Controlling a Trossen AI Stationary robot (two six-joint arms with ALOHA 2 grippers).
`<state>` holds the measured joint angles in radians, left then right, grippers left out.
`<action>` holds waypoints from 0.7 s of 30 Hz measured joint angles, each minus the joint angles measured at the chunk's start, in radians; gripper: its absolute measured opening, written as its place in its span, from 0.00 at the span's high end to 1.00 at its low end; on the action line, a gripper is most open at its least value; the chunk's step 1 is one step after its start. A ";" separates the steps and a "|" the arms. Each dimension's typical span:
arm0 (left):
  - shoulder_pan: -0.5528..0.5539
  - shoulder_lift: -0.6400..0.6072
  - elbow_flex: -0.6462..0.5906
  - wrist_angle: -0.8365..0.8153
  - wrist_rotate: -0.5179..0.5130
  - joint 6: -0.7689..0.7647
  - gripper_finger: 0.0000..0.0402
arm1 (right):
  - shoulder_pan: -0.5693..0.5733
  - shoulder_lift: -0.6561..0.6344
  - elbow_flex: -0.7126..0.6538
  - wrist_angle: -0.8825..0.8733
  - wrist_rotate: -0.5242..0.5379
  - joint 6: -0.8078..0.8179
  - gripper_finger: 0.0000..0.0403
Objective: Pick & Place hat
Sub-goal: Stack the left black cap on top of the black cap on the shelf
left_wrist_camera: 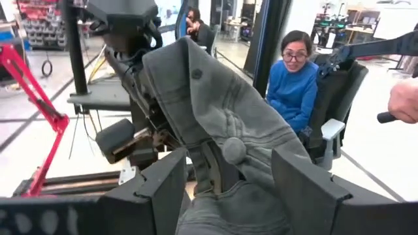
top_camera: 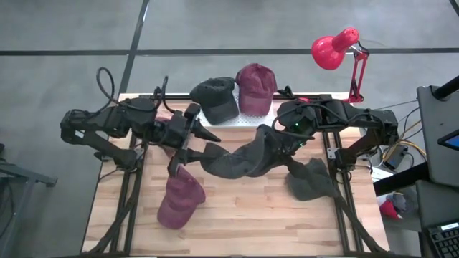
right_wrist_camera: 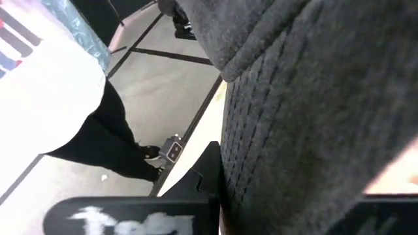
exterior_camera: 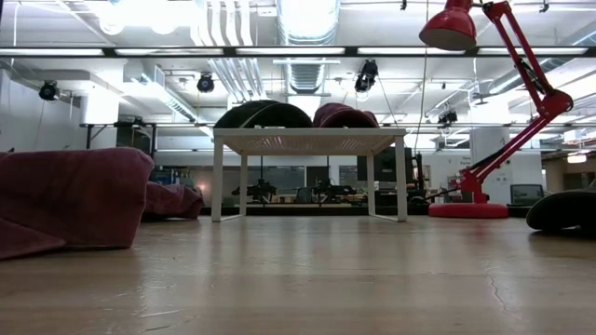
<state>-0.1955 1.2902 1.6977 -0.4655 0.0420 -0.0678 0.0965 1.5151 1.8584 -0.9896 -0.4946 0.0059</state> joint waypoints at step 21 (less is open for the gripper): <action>0.000 0.054 -0.001 0.026 0.151 -0.305 0.44 | 0.000 -0.001 0.000 0.002 0.173 -0.007 0.97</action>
<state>-0.1951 1.3437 1.6966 -0.4391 0.1932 -0.3727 0.0963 1.5139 1.8584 -0.9874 -0.3214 -0.0007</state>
